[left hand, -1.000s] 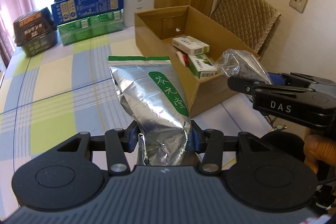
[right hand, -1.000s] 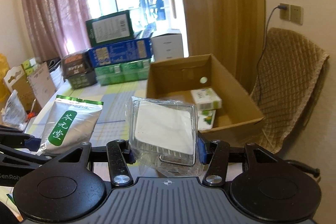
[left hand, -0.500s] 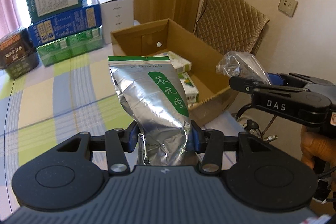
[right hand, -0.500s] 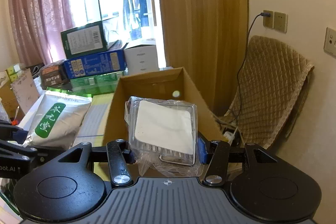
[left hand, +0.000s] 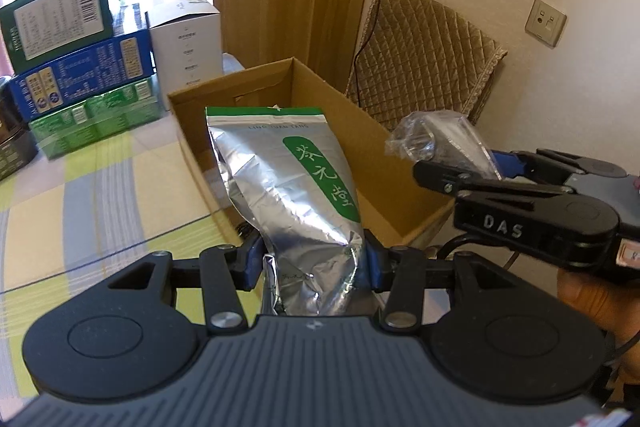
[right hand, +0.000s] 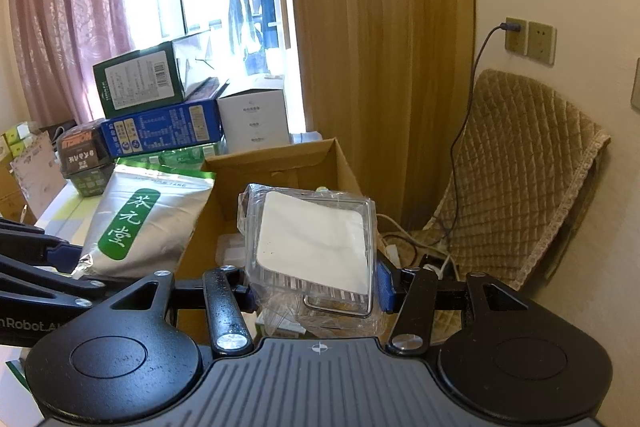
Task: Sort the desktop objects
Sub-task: 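Open both tools to drop the foil packet and container into the box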
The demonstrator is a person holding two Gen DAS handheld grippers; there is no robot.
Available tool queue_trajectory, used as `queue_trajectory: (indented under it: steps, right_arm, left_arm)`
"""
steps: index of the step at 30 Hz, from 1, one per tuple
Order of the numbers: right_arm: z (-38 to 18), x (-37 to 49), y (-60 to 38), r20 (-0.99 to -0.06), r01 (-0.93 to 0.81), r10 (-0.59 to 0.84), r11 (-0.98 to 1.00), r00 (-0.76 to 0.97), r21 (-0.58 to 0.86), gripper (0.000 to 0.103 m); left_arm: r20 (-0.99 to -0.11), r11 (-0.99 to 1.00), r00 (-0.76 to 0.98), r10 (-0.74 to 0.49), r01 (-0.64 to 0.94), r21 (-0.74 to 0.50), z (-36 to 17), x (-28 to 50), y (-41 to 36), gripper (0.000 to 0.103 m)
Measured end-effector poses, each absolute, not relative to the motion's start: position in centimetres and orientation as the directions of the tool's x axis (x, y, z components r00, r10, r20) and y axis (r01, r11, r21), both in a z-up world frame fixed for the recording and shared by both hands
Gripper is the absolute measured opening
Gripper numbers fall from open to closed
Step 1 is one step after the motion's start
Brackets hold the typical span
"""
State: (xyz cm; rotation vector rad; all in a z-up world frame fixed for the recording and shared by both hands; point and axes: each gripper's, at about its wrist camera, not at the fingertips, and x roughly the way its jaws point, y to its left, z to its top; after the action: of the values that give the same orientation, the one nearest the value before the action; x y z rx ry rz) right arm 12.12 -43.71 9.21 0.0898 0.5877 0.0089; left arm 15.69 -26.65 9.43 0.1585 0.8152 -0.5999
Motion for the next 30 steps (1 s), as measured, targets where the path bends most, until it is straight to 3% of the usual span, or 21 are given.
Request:
queue_trajectory:
  steps: [15, 30]
  right_arm:
    - [7.3, 16.8, -45.5, -0.582, 0.047, 0.017, 0.994, 0.813, 0.095, 0.049]
    - [6.3, 18.5, -44.5, -0.6, 0.007, 0.085, 0.989, 0.796, 0.149, 0.051]
  left_arm:
    - [-0.724, 0.841, 0.533, -0.438, 0.526, -0.122, 7.7, 22.0, -28.6, 0.044]
    - [-0.691, 0.882, 0.602, -0.399, 0.458, -0.11, 7.3, 22.0, -25.5, 0.059]
